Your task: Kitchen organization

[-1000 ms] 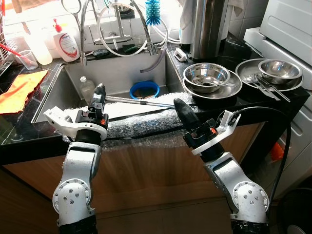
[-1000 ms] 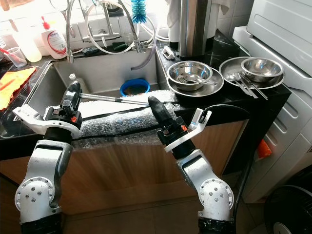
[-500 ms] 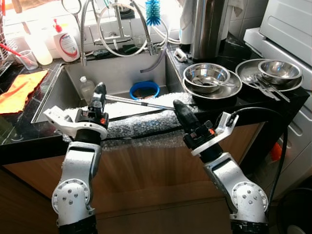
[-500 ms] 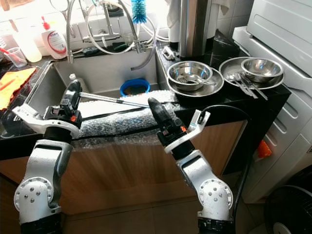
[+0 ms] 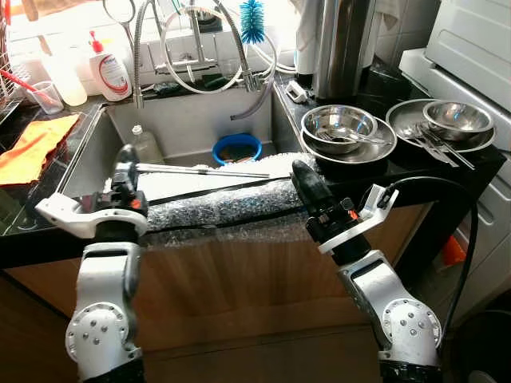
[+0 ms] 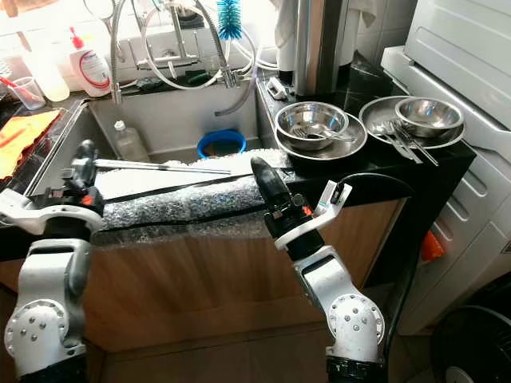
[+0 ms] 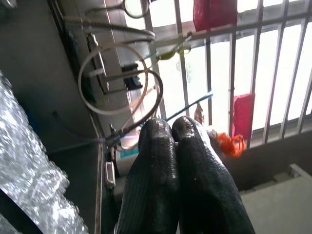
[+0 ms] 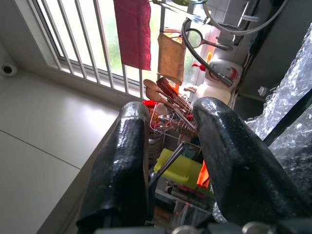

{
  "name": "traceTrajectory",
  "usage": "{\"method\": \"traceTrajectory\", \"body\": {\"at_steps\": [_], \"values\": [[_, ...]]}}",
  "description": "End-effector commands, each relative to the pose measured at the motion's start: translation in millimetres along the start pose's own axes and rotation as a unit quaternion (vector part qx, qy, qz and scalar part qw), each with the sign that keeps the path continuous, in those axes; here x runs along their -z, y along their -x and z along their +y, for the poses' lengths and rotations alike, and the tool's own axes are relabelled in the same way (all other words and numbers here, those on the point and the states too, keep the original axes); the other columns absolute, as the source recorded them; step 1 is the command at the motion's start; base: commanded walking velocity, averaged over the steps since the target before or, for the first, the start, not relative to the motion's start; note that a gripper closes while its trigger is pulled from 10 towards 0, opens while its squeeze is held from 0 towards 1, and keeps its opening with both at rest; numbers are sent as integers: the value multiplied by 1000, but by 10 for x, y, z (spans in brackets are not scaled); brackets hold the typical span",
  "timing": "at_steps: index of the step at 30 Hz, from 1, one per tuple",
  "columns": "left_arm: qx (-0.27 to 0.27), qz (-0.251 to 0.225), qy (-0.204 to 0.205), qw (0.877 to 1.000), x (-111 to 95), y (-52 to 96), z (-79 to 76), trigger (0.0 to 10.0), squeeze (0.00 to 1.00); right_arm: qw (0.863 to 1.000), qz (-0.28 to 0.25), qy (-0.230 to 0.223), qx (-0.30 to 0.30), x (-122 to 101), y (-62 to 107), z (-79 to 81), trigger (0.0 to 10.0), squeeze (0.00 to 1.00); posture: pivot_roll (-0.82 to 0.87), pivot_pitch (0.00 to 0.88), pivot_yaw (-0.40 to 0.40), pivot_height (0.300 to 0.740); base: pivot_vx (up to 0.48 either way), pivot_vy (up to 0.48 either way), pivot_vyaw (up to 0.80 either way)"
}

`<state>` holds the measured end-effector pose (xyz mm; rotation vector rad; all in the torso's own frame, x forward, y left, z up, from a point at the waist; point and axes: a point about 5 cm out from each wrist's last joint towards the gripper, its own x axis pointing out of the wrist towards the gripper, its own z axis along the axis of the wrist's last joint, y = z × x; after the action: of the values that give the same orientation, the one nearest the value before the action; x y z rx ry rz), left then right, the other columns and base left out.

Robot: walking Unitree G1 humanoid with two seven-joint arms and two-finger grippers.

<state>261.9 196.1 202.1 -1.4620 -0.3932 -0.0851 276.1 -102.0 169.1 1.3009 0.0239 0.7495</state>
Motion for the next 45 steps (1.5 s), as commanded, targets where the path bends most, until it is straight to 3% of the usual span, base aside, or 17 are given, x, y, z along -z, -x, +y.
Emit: {"method": "traceTrajectory", "body": {"at_steps": [1,10,14,18,19,20,21,26,30,31,32,34,37,39,40,44,45], "values": [[-64,-27,32,997,-40,272,265,0,0,999,-11,-23,24,109,79,-94,10000,0,-123,0,87,740,0,0,0],[-28,-90,-11,996,-501,178,132,0,0,999,-28,27,21,-128,64,-44,10000,0,-127,0,82,740,0,0,0],[-4,-123,-114,986,-821,146,-35,0,0,995,-38,90,15,-304,22,49,10000,0,-127,0,78,740,0,0,0],[31,-160,-182,970,-1035,112,-298,2392,0,989,-54,138,-14,-461,-65,242,10000,0,-123,0,73,740,0,0,0],[38,-164,-183,969,-1051,108,-335,5412,0,988,-59,141,-20,-484,-82,274,10000,0,-124,0,72,740,0,0,0],[41,-166,-183,968,-1058,105,-356,5412,0,988,-62,143,-23,-498,-93,294,10000,0,-124,0,72,740,0,0,0],[49,-169,-189,966,-1063,95,-401,10000,0,985,-66,156,-28,-518,-127,347,10000,0,-123,0,71,740,0,0,0],[60,-181,-224,956,-1065,65,-526,10000,0,971,-76,227,-16,-578,-221,443,10000,0,-123,0,69,740,0,0,0],[52,-178,-354,917,-1048,27,-630,10000,0,945,-90,315,10,-638,-291,517,10000,0,-128,0,66,740,0,0,0],[51,-173,-441,879,-1009,-16,-698,10000,0,919,-96,382,35,-674,-310,531,10000,0,-126,0,67,740,0,0,0],[51,-173,-441,879,-1009,-16,-698,10000,0,919,-96,382,35,-674,-310,531,10000,0,-126,0,67,740,0,0,0],[78,-140,-575,802,-841,-65,-800,10000,0,882,-95,459,49,-669,-327,559,10000,0,-123,0,69,740,0,0,0],[84,-123,-624,767,-762,-68,-793,10000,0,865,-93,490,56,-667,-324,559,10000,0,-123,0,69,740,0,0,0],[87,-103,-702,700,-675,-44,-735,10000,0,831,-90,544,69,-665,-306,544,10000,0,-121,0,71,740,0,0,0],[87,-103,-702,700,-675,-44,-735,10000,0,831,-90,544,69,-665,-306,544,10000,0,-121,0,71,740,0,0,0],[98,-74,-792,598,-563,14,-640,10000,0,765,-85,633,84,-644,-255,489,10000,0,-119,0,75,740,0,0,0],[95,-72,-797,592,-564,26,-620,10000,0,763,-85,635,86,-639,-247,477,10000,0,-119,0,75,740,0,0,0]]}}
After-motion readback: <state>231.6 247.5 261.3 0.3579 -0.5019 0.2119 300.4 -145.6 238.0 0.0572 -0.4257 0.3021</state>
